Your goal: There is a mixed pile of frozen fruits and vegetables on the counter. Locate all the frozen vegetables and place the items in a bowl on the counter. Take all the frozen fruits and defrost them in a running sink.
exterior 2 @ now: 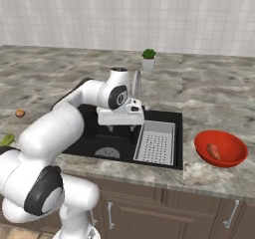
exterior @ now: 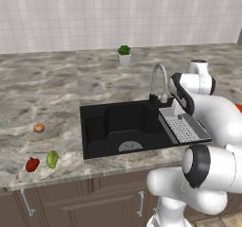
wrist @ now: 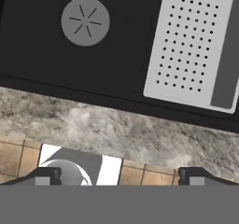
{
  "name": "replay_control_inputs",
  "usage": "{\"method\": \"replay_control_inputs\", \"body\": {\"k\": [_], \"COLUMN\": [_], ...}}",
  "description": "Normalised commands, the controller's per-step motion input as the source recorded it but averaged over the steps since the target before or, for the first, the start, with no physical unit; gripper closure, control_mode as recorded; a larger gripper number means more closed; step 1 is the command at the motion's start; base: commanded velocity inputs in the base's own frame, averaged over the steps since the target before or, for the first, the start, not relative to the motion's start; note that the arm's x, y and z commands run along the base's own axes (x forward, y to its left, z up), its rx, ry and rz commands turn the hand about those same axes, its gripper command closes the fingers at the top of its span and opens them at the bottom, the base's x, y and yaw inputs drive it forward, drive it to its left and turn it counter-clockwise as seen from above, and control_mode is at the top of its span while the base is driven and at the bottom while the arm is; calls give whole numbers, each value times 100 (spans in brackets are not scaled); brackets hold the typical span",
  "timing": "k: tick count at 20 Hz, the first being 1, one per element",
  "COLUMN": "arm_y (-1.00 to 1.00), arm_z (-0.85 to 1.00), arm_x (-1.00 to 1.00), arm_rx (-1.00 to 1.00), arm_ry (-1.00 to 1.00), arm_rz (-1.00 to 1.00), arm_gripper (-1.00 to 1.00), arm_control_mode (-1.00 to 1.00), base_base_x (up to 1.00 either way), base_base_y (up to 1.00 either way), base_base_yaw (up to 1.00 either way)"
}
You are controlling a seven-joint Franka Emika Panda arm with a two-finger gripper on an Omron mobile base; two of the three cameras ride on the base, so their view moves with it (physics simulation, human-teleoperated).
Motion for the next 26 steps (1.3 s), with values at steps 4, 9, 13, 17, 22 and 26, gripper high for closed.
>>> {"method": "replay_control_inputs", "body": {"k": [4,9,13,17,22,26], "arm_y": [79,76,74,75,73,76], "arm_z": [11,8,3,3,0,0], "arm_x": [0,0,-1,-2,0,0], "arm_rx": [-4,-3,-3,-4,-2,-3], "arm_ry": [-1,-1,0,0,-2,0], "arm_rz": [-7,-9,-8,-8,-7,-7], "arm_gripper": [-100,-100,-100,-100,-100,-100], "arm_control_mode": [-100,-100,-100,-100,-100,-100], "base_base_x": [0,0,0,0,0,0], "base_base_y": [0,0,0,0,0,0], "base_base_yaw": [0,0,0,0,0,0]}}
